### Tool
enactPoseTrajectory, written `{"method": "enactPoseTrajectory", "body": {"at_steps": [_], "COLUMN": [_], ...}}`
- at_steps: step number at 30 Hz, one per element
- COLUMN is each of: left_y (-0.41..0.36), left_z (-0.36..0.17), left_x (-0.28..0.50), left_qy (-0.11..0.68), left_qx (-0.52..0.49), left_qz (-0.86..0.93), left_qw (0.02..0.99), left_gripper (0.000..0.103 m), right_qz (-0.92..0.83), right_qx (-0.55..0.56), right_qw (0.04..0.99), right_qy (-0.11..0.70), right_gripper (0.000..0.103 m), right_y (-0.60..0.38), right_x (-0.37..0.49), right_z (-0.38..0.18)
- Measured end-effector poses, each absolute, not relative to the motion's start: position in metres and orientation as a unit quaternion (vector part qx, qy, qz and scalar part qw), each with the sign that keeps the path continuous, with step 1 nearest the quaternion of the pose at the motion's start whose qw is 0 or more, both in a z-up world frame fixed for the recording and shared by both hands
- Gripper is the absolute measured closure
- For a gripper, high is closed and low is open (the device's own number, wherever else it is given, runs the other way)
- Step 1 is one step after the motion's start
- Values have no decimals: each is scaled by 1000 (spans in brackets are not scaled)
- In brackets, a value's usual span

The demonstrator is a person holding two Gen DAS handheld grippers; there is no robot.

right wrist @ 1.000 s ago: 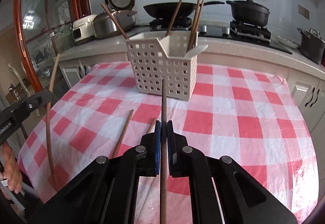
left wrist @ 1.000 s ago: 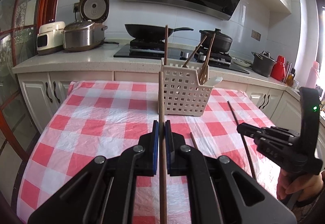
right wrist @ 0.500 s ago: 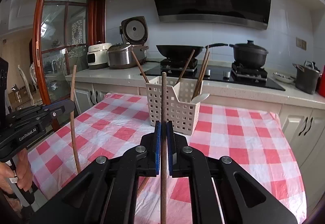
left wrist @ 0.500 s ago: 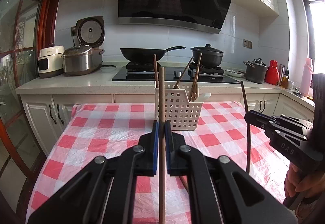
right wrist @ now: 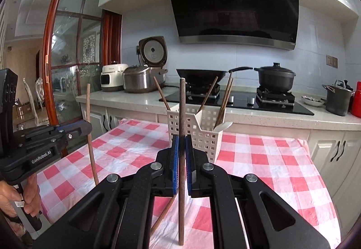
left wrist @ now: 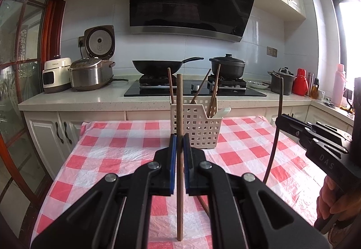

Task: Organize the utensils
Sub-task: 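Lower the chopsticks in both tools down into the white caddy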

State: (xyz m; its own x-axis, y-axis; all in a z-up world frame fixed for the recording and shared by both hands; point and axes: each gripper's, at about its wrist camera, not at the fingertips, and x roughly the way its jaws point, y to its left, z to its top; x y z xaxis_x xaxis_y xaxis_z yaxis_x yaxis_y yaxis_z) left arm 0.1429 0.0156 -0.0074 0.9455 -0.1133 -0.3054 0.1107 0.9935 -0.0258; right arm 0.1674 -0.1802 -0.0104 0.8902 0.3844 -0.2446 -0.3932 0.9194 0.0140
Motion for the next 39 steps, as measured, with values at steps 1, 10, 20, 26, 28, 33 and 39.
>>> {"method": "enactPoseTrajectory", "body": {"at_steps": [1,10,20,26,28,33,39], "left_y": [15,13,-2,-11,-13,-22,-32], "left_z": [-7,-5,0,29,44,85,134], "left_x": [142,140,155,178,191,227,276], "left_qy": [154,141,136,120,115,103,90], "left_qx": [-3,-1,8,6,4,0,-9], "left_qz": [-57,-57,-71,-81,-86,-86,-72], "left_qw": [986,988,988,989,990,991,993], "left_gripper": [97,97,97,97,97,97,97], "right_qz": [200,201,202,210,213,213,209], "right_qx": [-16,-11,-15,-8,1,20,35], "right_qw": [972,973,972,970,970,969,969], "right_qy": [122,116,116,118,119,125,127], "right_gripper": [97,97,97,97,97,97,97], "right_y": [-181,-182,-178,-180,-182,-188,-189], "right_x": [168,166,178,204,216,251,291], "right_z": [-11,-11,-7,10,19,44,71]}}
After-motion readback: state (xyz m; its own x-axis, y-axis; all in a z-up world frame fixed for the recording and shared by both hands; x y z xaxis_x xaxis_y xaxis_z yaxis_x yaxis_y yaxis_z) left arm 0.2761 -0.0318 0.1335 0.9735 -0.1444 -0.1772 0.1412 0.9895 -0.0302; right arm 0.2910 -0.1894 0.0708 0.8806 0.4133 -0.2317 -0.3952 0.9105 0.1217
